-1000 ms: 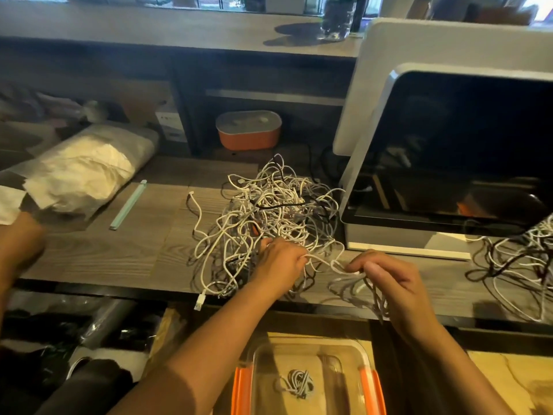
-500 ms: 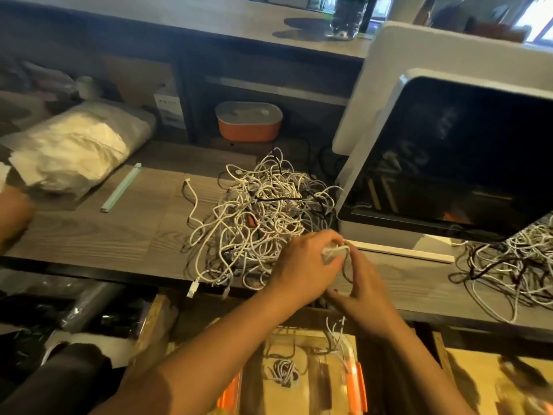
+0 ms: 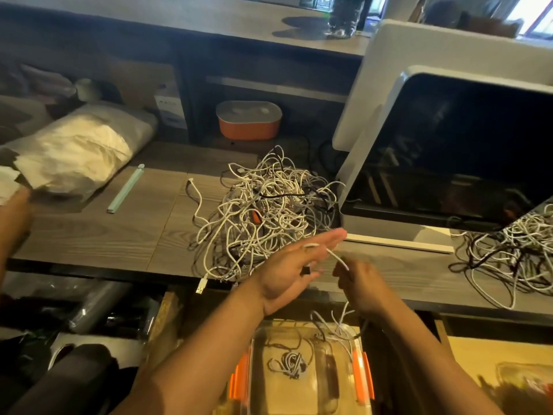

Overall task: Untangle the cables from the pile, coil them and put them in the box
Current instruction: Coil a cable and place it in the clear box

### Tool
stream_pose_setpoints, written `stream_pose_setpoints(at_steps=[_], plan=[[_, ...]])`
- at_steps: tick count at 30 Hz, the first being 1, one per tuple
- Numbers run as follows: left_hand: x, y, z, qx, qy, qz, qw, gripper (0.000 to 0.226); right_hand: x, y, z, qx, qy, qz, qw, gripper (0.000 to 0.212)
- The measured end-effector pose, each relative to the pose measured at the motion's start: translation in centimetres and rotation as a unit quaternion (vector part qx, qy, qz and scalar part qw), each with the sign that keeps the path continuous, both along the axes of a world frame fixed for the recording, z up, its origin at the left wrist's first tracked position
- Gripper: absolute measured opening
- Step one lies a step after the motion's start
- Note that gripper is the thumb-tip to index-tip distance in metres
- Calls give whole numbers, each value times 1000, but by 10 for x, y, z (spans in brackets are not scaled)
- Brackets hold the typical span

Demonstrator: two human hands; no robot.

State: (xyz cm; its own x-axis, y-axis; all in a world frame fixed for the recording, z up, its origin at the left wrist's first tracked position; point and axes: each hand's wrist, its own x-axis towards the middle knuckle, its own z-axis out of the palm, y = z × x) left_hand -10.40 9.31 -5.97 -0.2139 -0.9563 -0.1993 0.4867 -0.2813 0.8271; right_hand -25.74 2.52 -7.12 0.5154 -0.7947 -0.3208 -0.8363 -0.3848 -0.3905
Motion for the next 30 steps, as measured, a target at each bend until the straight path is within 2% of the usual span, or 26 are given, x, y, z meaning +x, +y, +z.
stream_pose_setpoints(at_steps=[3,5,8,10,12,14,15,16,18,22,25,27,30], plan=[[-13,-3,7,3,50,73,996,25,14,13,-4,30,79,115,990,25],[-17,-7,10,25,35,134,990,36,22,22,-5,46,85,144,985,26],[-14,-14,12,10,-84,207,975,48,30,31,-4,50,60,143,987,16],[-10,-17,9,-29,-216,202,955,61,33,36,2,53,44,137,988,19],[-5,-21,-2,-95,-400,174,895,45,35,38,9,41,33,121,991,23],[-2,-24,-12,-106,-575,141,799,22,36,40,16,11,33,103,994,23],[-1,-24,-16,-93,-634,119,758,17,36,40,19,-6,42,100,994,24],[0,-24,-19,-72,-669,97,733,18,37,41,22,-19,56,99,993,24],[2,-24,-24,-49,-691,70,718,24,36,42,26,-24,71,84,994,21],[10,-27,-22,-43,-693,22,719,29,28,36,34,-7,63,21,998,16],[11,-23,-21,-34,-674,-13,738,43,20,23,41,7,-16,-47,999,25],[5,-19,-18,-63,-687,-31,723,46,15,16,45,19,-74,-86,993,29],[-3,-18,-13,-110,-690,-47,714,36,5,7,51,31,-140,-143,979,32]])
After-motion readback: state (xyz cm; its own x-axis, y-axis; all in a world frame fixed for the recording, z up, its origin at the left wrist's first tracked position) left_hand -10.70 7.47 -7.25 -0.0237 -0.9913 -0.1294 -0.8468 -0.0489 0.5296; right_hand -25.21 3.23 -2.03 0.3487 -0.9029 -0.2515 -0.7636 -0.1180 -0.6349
